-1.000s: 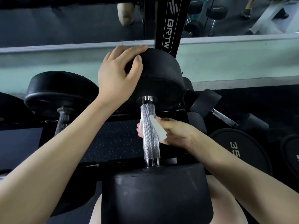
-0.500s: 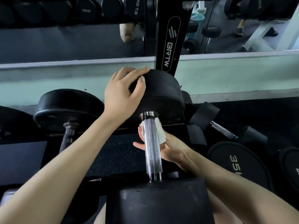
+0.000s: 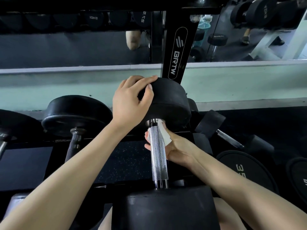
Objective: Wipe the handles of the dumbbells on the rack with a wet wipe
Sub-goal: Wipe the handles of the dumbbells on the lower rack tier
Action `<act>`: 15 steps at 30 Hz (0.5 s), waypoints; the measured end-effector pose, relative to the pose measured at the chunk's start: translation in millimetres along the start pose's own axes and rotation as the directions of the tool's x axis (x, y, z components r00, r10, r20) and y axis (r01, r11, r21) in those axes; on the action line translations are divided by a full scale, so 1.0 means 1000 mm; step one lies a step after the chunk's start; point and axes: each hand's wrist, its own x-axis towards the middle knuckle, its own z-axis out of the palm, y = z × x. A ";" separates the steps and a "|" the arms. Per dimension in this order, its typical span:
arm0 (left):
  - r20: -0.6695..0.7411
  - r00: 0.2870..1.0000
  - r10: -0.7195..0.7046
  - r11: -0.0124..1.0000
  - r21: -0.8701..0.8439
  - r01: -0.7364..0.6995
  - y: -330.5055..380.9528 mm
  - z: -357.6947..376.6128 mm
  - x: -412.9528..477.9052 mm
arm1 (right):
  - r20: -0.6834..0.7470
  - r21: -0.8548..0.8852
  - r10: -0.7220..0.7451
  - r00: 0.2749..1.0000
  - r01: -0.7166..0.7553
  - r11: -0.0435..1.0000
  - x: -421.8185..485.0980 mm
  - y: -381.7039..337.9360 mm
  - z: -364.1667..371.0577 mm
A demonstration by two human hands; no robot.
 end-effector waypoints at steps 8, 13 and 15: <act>0.017 1.000 0.015 1.000 -0.011 -0.015 -0.001 -0.002 0.000 | 0.079 -0.128 0.113 0.990 -0.103 0.986 -0.015 0.011 -0.004; 0.026 1.000 0.004 1.000 -0.016 -0.003 -0.001 -0.001 0.000 | 0.001 -0.395 0.081 0.997 -0.074 0.916 -0.035 0.016 -0.010; 0.017 1.000 0.006 1.000 -0.015 -0.006 -0.001 -0.001 0.000 | -0.045 -0.428 0.032 0.998 -0.048 0.902 -0.042 0.016 -0.008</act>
